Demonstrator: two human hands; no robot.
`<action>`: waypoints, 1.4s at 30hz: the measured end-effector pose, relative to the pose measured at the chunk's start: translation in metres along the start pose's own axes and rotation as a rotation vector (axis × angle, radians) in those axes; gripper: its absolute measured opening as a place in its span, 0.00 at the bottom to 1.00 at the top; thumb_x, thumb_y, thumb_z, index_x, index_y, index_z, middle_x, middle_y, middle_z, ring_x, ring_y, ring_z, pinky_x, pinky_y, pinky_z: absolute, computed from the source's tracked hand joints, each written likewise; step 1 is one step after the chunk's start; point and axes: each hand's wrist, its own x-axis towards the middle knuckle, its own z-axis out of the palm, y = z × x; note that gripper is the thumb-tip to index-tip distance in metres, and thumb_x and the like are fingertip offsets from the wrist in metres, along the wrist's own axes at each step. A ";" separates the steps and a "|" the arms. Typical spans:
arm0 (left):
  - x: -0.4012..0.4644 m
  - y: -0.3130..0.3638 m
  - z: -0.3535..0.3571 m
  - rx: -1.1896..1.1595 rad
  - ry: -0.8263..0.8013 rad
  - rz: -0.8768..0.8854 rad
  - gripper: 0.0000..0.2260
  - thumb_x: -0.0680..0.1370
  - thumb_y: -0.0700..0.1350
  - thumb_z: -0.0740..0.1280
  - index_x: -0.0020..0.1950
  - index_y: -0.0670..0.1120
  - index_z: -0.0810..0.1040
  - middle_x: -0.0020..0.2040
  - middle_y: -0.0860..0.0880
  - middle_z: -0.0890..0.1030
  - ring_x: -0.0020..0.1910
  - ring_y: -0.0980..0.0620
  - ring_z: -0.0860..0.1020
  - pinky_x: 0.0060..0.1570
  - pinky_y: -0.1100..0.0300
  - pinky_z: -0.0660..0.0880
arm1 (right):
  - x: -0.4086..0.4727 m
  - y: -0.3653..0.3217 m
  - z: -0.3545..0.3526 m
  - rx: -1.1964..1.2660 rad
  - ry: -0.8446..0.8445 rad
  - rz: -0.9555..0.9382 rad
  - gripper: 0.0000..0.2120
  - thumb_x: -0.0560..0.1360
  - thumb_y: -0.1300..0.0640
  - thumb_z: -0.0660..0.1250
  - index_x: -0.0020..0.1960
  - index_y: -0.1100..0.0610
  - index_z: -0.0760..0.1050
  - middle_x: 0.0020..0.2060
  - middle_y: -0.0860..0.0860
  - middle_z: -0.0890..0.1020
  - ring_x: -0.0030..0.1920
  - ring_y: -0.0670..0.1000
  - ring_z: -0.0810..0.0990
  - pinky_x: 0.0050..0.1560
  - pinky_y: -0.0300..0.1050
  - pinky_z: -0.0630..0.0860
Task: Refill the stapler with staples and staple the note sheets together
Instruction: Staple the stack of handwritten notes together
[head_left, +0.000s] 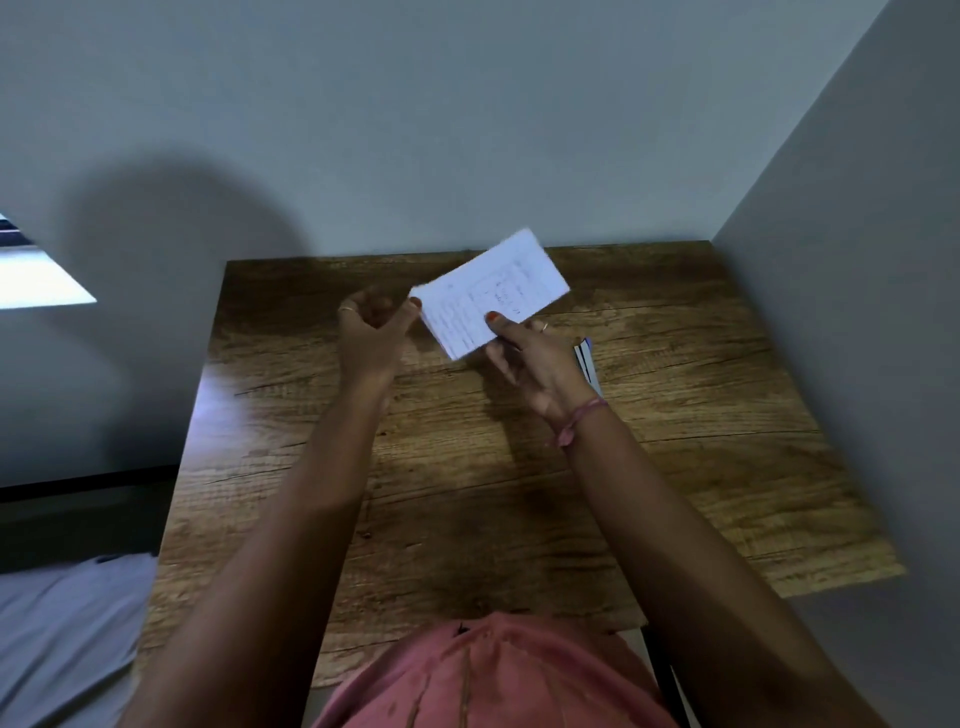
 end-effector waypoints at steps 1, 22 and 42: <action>-0.003 0.001 0.002 -0.021 -0.022 -0.023 0.18 0.72 0.45 0.74 0.58 0.47 0.70 0.51 0.50 0.78 0.50 0.55 0.78 0.49 0.64 0.77 | -0.002 -0.003 0.001 0.062 -0.003 -0.018 0.07 0.73 0.66 0.70 0.50 0.58 0.76 0.44 0.53 0.85 0.44 0.50 0.83 0.37 0.38 0.81; -0.062 0.007 0.035 -0.107 -0.155 -0.011 0.21 0.72 0.37 0.74 0.57 0.46 0.66 0.54 0.39 0.80 0.44 0.46 0.85 0.43 0.57 0.82 | -0.022 -0.031 -0.052 0.122 0.047 -0.084 0.06 0.72 0.60 0.73 0.45 0.59 0.77 0.29 0.48 0.81 0.29 0.42 0.79 0.36 0.36 0.81; -0.097 -0.007 0.086 -0.242 -0.212 0.043 0.15 0.73 0.36 0.72 0.53 0.53 0.81 0.56 0.36 0.81 0.50 0.49 0.83 0.47 0.61 0.80 | -0.031 -0.033 -0.064 0.001 -0.056 -0.126 0.05 0.72 0.61 0.73 0.48 0.57 0.83 0.39 0.52 0.84 0.37 0.48 0.77 0.32 0.33 0.75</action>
